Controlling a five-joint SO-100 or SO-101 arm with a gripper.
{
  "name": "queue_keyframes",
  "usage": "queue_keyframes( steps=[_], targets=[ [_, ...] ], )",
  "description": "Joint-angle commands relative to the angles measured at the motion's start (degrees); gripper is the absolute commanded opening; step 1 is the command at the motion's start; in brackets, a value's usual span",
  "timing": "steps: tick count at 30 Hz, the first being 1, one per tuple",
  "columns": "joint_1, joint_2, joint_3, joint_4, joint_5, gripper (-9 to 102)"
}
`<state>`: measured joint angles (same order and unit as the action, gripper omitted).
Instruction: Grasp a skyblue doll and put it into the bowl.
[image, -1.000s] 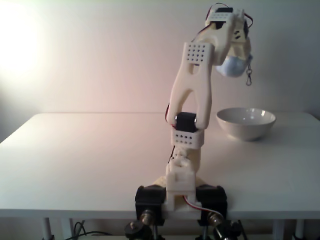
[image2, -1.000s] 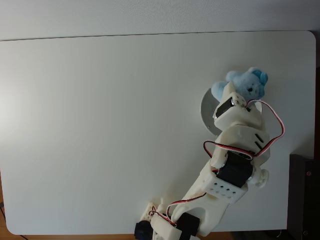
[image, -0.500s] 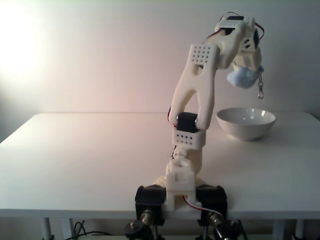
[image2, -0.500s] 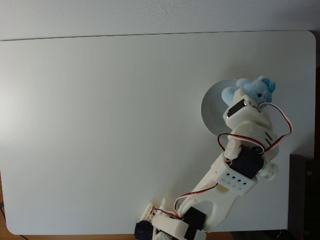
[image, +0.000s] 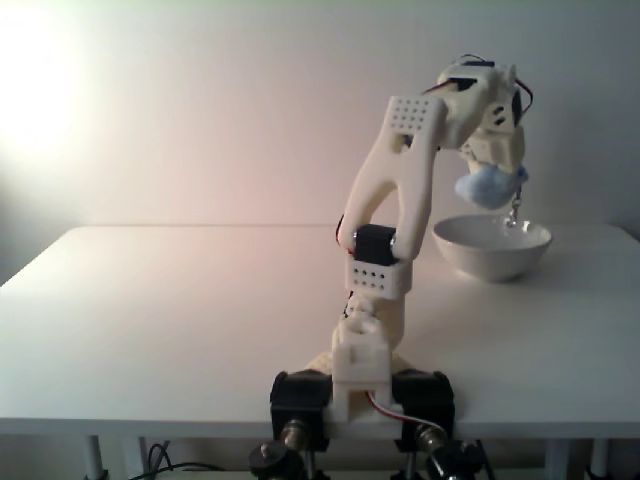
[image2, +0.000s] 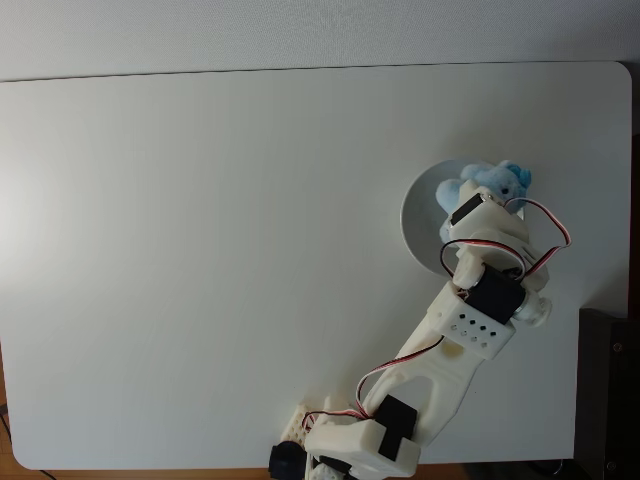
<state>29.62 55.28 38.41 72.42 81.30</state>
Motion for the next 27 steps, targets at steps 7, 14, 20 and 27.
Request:
queue_keyframes(
  steps=[7, 14, 20, 27],
  targets=[
    [-0.53, 0.26, -0.09, 0.44, 0.0, 1],
    [-0.79, 0.26, -0.09, 5.62, 0.0, 3],
    [-0.62, 0.26, -0.09, 6.33, -0.18, 18],
    [0.09, 0.26, -0.18, 5.98, -0.35, 46]
  ],
)
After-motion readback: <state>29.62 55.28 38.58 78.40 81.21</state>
